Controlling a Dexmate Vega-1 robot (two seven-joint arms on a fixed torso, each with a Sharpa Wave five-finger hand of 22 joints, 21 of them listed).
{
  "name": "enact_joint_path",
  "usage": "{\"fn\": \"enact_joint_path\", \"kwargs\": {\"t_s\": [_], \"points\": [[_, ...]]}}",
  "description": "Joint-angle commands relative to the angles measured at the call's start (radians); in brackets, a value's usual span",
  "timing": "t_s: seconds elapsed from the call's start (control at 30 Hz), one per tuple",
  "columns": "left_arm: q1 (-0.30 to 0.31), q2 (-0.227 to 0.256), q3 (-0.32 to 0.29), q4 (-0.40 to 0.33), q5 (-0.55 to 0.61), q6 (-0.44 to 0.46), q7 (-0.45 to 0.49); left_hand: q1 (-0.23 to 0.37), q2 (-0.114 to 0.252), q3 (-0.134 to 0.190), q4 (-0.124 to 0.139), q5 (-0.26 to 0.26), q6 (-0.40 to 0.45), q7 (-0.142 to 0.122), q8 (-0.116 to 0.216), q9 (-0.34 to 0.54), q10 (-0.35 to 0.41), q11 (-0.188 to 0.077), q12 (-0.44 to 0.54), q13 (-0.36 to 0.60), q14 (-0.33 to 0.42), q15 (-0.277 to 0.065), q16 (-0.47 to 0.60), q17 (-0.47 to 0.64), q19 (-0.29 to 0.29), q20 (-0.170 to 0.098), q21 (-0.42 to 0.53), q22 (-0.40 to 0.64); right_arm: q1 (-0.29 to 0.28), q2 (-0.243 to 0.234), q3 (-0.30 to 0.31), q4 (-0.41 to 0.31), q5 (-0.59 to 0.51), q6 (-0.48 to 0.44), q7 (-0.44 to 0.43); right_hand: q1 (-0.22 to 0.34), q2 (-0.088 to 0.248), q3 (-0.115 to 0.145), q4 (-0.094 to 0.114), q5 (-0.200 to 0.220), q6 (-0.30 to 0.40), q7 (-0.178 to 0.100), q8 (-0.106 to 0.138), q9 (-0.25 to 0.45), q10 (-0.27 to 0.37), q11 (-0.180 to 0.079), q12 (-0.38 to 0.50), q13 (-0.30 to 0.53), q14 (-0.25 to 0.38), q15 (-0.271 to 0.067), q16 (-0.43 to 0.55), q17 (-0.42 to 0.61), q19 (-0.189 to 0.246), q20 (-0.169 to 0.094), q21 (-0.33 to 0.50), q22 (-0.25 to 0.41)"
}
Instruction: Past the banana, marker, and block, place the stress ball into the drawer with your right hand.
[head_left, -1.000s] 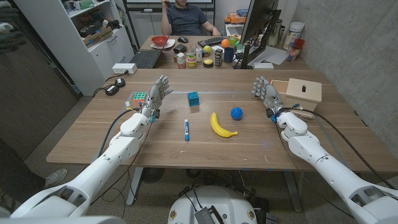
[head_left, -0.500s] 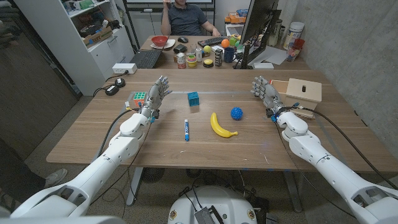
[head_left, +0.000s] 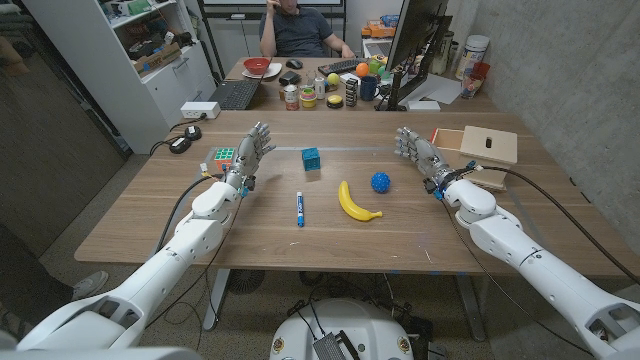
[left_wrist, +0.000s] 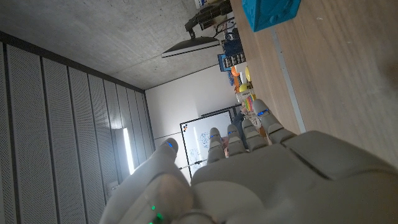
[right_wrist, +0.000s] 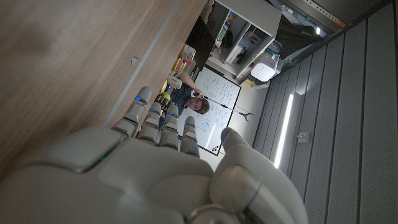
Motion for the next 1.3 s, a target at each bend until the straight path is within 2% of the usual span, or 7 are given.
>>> {"fn": "enact_joint_path", "kwargs": {"t_s": [0.03, 0.4, 0.57, 0.77, 1.07, 1.2, 1.3], "points": [[-0.012, -0.007, 0.006, 0.025, 0.002, -0.003, -0.009, 0.01, 0.002, 0.002, 0.001, 0.004, -0.001, -0.007, 0.005, 0.002, 0.007, 0.001, 0.007, 0.004, 0.008, 0.005, 0.005, 0.006, -0.004, 0.003, 0.0, 0.004, -0.014, -0.102, -0.052, -0.181, -0.142, -0.173, -0.069, 0.014, 0.0, 0.006, -0.004, 0.005, 0.014, 0.001, 0.01, 0.001, 0.011, -0.003, 0.008, 0.005, 0.014, -0.001, 0.006, 0.002, 0.006, 0.006, -0.001, 0.003], [-0.021, -0.01, 0.009, 0.04, 0.004, -0.006, -0.018, 0.01, 0.002, 0.001, 0.001, 0.003, -0.001, -0.006, 0.005, 0.002, 0.009, -0.001, 0.007, 0.004, 0.008, 0.005, 0.005, 0.006, -0.003, 0.003, -0.002, 0.004, -0.015, -0.136, -0.102, -0.359, -0.39, -0.381, -0.254, 0.03, 0.007, 0.018, -0.016, 0.004, 0.028, 0.001, 0.015, 0.001, 0.023, -0.009, 0.013, 0.004, 0.036, -0.019, 0.012, 0.0, 0.016, 0.001, -0.002, 0.003], [-0.026, -0.013, 0.01, 0.05, 0.004, -0.008, -0.022, 0.01, 0.002, 0.001, 0.001, 0.003, -0.001, -0.007, 0.005, 0.002, 0.009, 0.0, 0.007, 0.004, 0.009, 0.005, 0.005, 0.006, -0.003, 0.003, -0.002, 0.004, -0.002, -0.12, -0.148, -0.435, -0.544, -0.566, -0.354, 0.047, -0.012, 0.018, -0.036, 0.0, 0.031, -0.005, 0.014, 0.001, 0.032, -0.018, 0.016, 0.004, 0.056, -0.039, 0.014, -0.003, 0.031, 0.009, -0.002, 0.002], [-0.034, -0.018, 0.014, 0.063, 0.006, -0.011, -0.028, 0.01, 0.002, 0.0, 0.001, 0.003, 0.0, -0.007, 0.006, 0.002, 0.007, -0.002, 0.007, 0.004, 0.009, 0.004, 0.005, 0.006, -0.003, 0.003, -0.003, 0.004, 0.029, -0.066, -0.227, -0.481, -0.725, -0.808, -0.444, 0.049, -0.044, 0.004, -0.049, -0.005, 0.029, -0.016, 0.012, 0.001, 0.036, -0.028, 0.016, 0.004, 0.067, -0.051, 0.014, -0.003, 0.038, 0.008, -0.004, 0.001], [-0.044, -0.025, 0.02, 0.077, 0.01, -0.013, -0.036, 0.01, 0.001, -0.001, 0.001, 0.003, 0.0, -0.006, 0.006, 0.002, 0.008, -0.002, 0.007, 0.004, 0.009, 0.005, 0.005, 0.006, -0.003, 0.003, -0.005, 0.004, 0.09, -0.021, -0.335, -0.497, -0.888, -1.06, -0.44, 0.06, -0.074, -0.007, -0.069, -0.007, 0.028, -0.031, 0.011, 0.001, 0.032, -0.04, 0.014, 0.004, 0.063, -0.064, 0.008, -0.004, 0.049, 0.007, -0.008, 0.0], [-0.048, -0.028, 0.023, 0.084, 0.013, -0.014, -0.035, 0.01, 0.001, -0.001, 0.001, 0.003, 0.0, -0.008, 0.005, 0.002, 0.007, -0.002, 0.007, 0.004, 0.008, 0.005, 0.005, 0.006, -0.004, 0.003, -0.006, 0.004, 0.119, -0.019, -0.38, -0.501, -0.935, -1.132, -0.415, 0.08, -0.103, -0.015, -0.096, -0.007, 0.028, -0.042, 0.011, 0.001, 0.033, -0.054, 0.013, 0.003, 0.08, -0.069, 0.011, -0.005, 0.089, 0.035, -0.005, -0.003], [-0.051, -0.03, 0.025, 0.089, 0.016, -0.014, -0.036, 0.01, 0.001, -0.001, 0.001, 0.003, 0.0, -0.007, 0.005, 0.002, 0.006, -0.002, 0.007, 0.004, 0.007, 0.005, 0.005, 0.006, -0.004, 0.003, -0.006, 0.004, 0.142, -0.025, -0.417, -0.503, -0.967, -1.173, -0.389, 0.083, -0.119, -0.022, -0.104, -0.008, 0.028, -0.046, 0.011, 0.001, 0.034, -0.059, 0.013, 0.004, 0.088, -0.074, 0.012, -0.004, 0.115, 0.04, -0.001, -0.004]]}}
